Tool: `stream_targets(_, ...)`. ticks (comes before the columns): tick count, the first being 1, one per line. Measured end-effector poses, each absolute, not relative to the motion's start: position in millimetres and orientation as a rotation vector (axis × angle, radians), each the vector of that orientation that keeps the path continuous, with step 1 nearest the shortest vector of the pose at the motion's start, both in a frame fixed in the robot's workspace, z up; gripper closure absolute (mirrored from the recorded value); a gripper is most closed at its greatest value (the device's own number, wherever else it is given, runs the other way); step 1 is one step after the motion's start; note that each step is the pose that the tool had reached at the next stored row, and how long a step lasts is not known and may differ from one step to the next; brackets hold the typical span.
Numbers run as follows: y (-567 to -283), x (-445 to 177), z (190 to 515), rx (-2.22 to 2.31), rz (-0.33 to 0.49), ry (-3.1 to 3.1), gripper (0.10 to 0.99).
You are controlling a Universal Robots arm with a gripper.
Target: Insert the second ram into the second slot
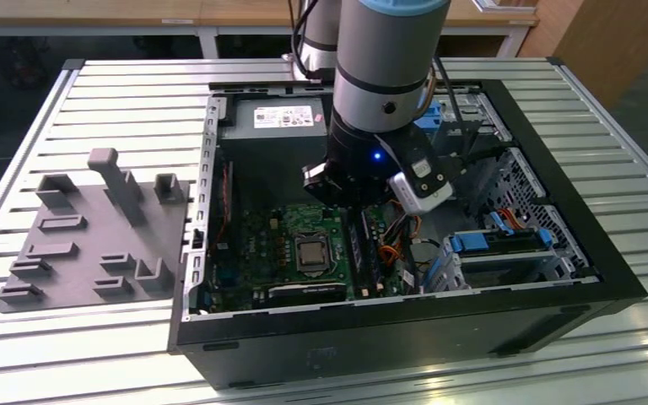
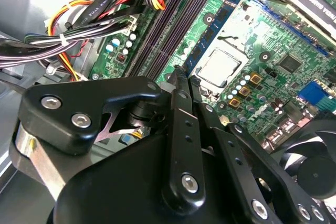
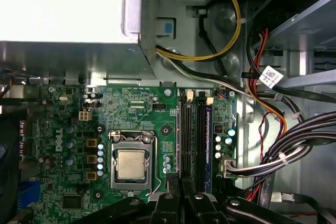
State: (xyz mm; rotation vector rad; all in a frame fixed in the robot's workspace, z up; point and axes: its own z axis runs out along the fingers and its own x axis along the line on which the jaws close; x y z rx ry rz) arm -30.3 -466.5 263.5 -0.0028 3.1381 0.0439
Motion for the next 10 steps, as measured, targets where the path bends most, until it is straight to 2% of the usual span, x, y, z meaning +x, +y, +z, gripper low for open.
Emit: stream_targets(10, -466.8, -30.4, 261.3, -0.003, 0.044, 3.138, 0.953)
